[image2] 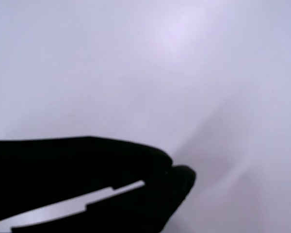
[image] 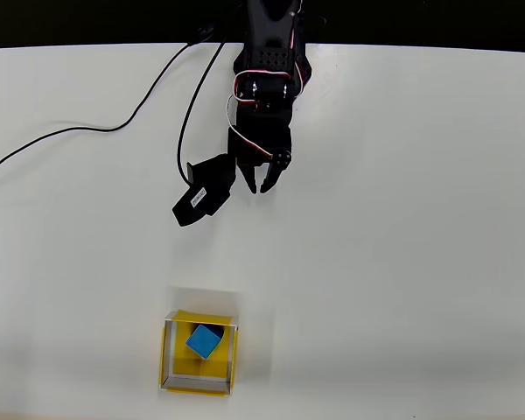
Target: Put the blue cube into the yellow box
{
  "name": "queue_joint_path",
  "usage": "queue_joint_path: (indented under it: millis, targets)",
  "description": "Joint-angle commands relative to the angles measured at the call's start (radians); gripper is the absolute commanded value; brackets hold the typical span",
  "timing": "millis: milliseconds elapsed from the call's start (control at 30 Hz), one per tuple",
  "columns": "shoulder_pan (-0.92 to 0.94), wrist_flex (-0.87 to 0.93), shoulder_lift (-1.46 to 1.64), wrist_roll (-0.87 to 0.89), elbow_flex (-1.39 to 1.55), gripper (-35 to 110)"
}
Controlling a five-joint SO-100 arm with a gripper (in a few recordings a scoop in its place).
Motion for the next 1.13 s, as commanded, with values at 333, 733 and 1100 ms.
queue_joint_path:
  millis: [333, 733, 1100]
  targets:
    - [-0.041, 0.298, 0.044, 0.037, 0.028, 0]
    - [-0.046, 0.298, 0.041, 0.035, 0.028, 0]
    - [-0.046, 0.298, 0.041, 0.035, 0.028, 0]
